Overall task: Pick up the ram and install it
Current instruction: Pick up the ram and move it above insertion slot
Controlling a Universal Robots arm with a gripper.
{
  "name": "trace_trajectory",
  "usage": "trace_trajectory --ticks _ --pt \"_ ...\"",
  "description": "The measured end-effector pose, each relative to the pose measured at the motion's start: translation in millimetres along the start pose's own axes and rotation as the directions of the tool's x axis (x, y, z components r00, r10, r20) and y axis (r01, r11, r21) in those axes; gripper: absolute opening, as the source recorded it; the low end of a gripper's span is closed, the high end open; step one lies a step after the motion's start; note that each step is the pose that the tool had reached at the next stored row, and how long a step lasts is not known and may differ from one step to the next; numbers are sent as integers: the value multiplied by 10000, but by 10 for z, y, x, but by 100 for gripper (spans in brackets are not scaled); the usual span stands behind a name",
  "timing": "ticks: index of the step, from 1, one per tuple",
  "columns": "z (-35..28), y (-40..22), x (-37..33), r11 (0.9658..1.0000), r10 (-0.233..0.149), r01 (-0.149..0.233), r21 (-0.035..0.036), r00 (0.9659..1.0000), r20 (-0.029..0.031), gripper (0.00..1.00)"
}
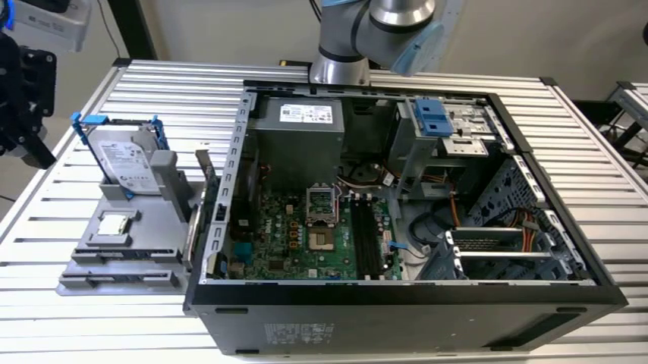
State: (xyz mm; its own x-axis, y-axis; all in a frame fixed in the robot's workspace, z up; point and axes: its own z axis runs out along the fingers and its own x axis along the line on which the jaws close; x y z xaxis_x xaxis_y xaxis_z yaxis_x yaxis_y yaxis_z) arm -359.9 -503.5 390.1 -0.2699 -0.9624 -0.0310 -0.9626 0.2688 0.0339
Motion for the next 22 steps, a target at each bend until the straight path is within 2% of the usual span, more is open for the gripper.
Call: trace_trajectory --ticks 2,4,8,11,13,16,19,20,22 --pt "1 0 0 9994 -353 353 -11 9994 -12 0" --pt "1 0 0 9974 -727 727 -23 9974 -24 0" --pt "2 0 0 9896 -1436 1436 -45 9896 -45 0" --pt "2 0 0 9804 -1969 1969 -57 9804 -60 0" --pt "3 -1 0 9723 -2337 2336 -63 9723 -69 0" --pt "4 0 0 9585 -2852 2851 -70 9584 -82 0" --pt "6 0 0 9418 -3362 3362 -84 9417 -95 0" --pt "6 0 1 9392 -3433 3432 -87 9392 -96 0" --pt "6 0 1 9387 -3447 3446 -88 9387 -97 0"
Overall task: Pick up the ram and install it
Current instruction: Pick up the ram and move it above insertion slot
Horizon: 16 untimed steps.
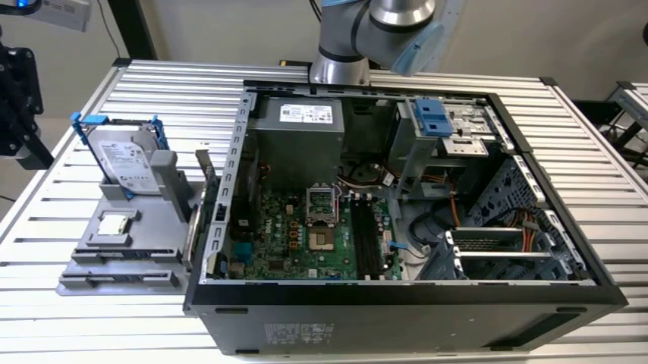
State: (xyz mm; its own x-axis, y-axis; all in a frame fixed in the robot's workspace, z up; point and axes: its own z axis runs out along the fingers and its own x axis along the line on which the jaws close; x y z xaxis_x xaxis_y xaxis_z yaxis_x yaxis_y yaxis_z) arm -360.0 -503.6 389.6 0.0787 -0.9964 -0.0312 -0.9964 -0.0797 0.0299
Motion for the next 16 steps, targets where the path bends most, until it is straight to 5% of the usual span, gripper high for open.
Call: trace_trajectory --ticks 6,7,16 --pt "0 0 0 10000 -14 14 0 10000 0 0" --pt "0 0 0 10000 -16 16 0 10000 0 100" --pt "0 0 0 10000 -37 37 -1 10000 -1 100"
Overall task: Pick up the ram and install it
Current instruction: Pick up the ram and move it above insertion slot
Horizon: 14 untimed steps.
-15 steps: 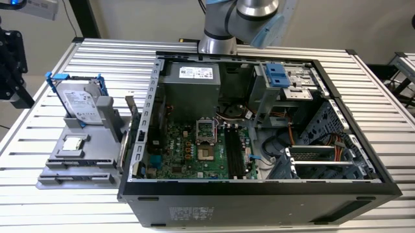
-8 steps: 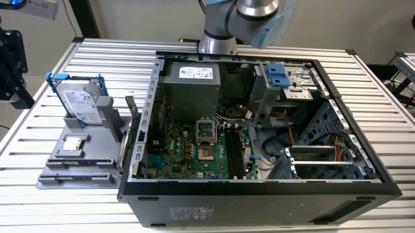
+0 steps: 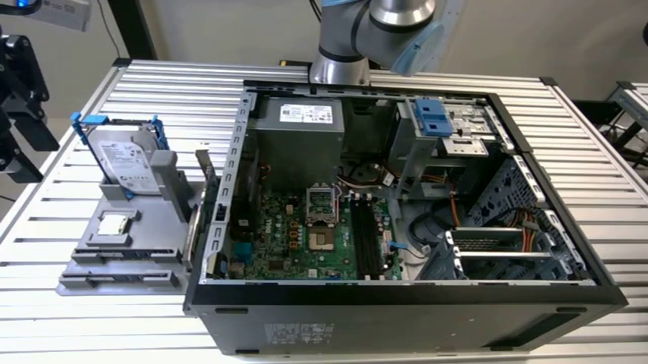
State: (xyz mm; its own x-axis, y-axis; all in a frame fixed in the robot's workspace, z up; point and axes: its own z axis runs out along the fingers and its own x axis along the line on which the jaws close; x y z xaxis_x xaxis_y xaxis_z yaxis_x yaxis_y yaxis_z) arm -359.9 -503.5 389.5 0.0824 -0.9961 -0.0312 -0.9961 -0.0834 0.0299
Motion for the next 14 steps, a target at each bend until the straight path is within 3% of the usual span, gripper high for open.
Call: trace_trajectory --ticks 3,10,14 --pt "2 0 0 10000 12 -12 0 10000 0 100" --pt "80 -3 2 9987 512 -512 16 9987 16 100" --pt "84 -3 2 9987 513 -514 15 9987 14 100"
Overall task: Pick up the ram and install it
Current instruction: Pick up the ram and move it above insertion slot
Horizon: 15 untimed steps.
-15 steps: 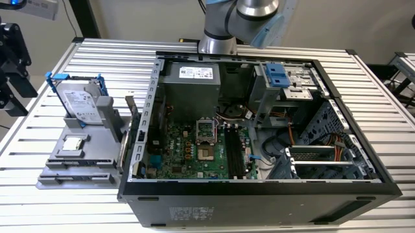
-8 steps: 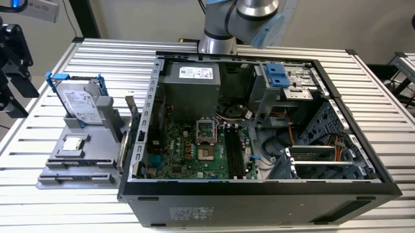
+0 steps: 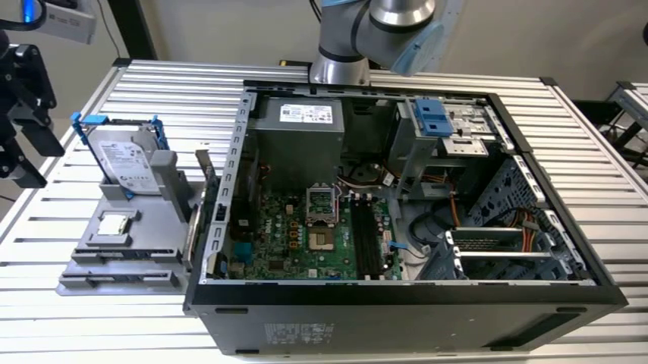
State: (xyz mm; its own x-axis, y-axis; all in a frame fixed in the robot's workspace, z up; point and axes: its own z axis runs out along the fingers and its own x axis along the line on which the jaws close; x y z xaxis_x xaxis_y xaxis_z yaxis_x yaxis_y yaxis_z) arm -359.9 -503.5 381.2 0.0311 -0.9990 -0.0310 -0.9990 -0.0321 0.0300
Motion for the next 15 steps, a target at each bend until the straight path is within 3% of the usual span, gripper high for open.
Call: trace_trajectory --ticks 11,15 --pt "182 -5 6 10000 20 -20 1 10000 -2 100" --pt "236 -7 8 10000 49 -49 0 10000 -57 100"
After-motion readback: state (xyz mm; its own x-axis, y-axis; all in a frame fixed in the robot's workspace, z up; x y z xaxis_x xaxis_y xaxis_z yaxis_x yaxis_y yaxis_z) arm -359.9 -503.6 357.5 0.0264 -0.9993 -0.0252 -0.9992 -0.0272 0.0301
